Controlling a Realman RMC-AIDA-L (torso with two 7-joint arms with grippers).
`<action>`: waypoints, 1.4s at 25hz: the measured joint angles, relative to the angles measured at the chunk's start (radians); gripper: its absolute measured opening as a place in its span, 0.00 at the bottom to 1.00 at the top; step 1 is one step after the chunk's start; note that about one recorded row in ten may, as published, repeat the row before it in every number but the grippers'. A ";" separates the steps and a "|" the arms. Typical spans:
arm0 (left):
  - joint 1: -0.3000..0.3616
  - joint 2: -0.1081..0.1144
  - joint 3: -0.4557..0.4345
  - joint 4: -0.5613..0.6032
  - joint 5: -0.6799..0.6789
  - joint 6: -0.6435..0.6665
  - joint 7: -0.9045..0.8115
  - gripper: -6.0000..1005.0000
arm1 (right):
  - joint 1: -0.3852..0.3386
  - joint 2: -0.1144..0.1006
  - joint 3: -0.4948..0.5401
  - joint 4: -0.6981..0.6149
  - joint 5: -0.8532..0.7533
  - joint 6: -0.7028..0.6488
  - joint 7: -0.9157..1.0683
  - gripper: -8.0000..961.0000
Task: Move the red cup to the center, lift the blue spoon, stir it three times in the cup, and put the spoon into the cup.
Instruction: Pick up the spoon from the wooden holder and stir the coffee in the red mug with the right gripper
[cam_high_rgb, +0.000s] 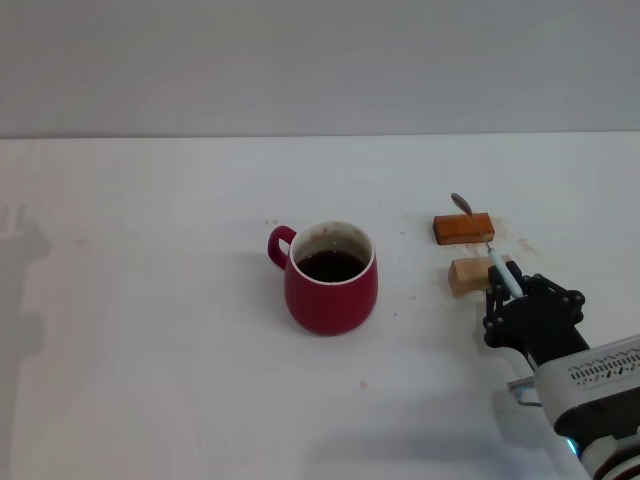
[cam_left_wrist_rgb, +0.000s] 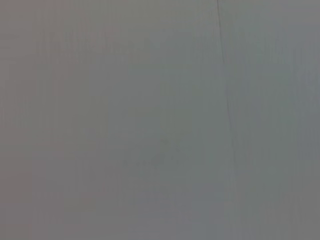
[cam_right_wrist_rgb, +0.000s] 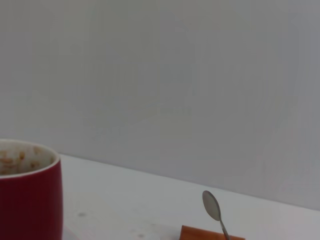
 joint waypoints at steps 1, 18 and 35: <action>0.000 0.000 0.000 0.000 0.000 0.000 0.000 0.16 | -0.001 0.000 0.000 0.000 0.000 -0.006 0.000 0.15; -0.011 -0.001 -0.004 0.005 0.000 -0.032 0.000 0.16 | -0.023 -0.011 0.025 0.099 -0.007 -0.236 -0.006 0.15; -0.025 0.000 -0.010 0.019 -0.007 -0.081 0.026 0.16 | -0.029 -0.108 0.116 0.273 -0.279 -0.225 0.210 0.15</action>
